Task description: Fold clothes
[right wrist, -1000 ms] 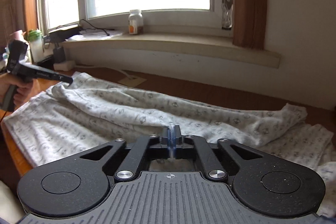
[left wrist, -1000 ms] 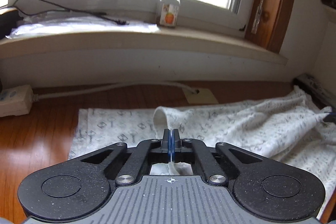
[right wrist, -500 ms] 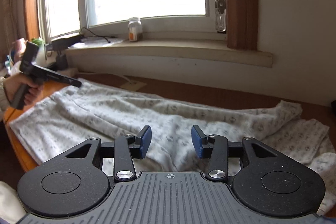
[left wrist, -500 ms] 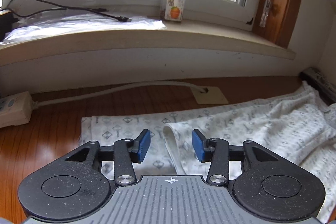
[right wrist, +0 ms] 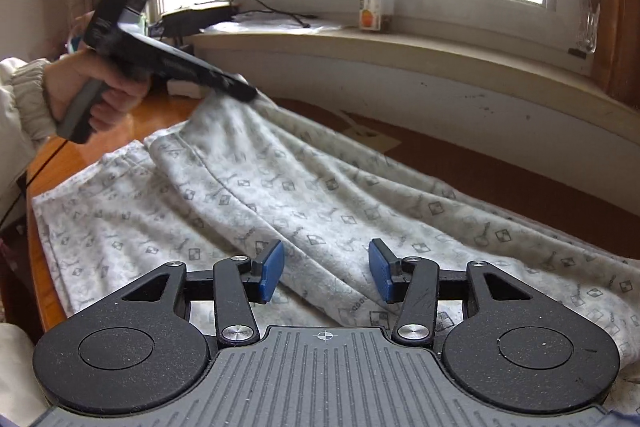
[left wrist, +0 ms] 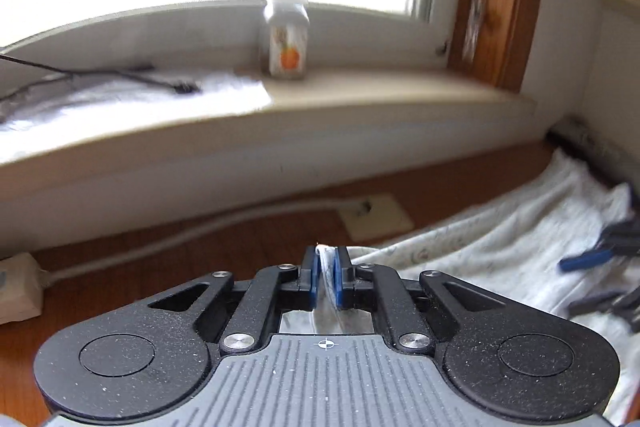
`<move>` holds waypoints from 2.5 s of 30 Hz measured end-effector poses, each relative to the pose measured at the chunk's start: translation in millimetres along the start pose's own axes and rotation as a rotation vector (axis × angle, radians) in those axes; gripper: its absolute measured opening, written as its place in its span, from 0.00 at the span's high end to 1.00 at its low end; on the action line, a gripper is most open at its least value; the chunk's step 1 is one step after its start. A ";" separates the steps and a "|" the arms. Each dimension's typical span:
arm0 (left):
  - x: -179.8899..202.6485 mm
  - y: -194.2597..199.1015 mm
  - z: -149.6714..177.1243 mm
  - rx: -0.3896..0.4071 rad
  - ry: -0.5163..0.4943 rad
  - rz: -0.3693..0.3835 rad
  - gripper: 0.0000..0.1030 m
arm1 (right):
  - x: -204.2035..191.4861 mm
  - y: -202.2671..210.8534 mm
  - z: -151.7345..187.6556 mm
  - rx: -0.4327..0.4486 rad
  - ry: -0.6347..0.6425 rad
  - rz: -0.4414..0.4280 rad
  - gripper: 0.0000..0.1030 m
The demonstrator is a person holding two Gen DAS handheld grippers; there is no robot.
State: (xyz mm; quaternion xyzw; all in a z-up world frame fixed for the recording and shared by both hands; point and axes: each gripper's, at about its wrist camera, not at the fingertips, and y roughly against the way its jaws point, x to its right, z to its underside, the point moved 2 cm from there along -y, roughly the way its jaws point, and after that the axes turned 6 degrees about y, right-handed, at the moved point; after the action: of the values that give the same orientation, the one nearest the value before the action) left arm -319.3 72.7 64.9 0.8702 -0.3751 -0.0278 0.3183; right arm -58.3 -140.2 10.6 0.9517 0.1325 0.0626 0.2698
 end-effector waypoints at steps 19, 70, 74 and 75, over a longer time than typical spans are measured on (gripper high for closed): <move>-17.1 -36.9 27.7 -0.109 0.017 -0.031 0.60 | -113.8 -90.1 -69.7 -0.015 0.226 -0.202 0.56; 279.8 -77.1 65.1 -0.089 -0.403 0.443 0.72 | 215.1 62.8 46.2 -0.108 -0.423 0.487 0.35; 293.8 -83.5 78.8 -0.106 -0.441 0.442 0.65 | 226.9 49.4 43.4 -0.095 -0.475 0.453 0.35; 295.5 -84.1 80.4 -0.105 -0.450 0.439 0.65 | 228.5 46.8 44.0 -0.099 -0.475 0.457 0.36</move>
State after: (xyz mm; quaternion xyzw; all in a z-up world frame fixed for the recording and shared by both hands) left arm -77.1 -124.8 8.8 0.7229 -0.6130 -0.1692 0.2701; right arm 179.1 -135.1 9.1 0.9306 -0.1541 -0.0956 0.3180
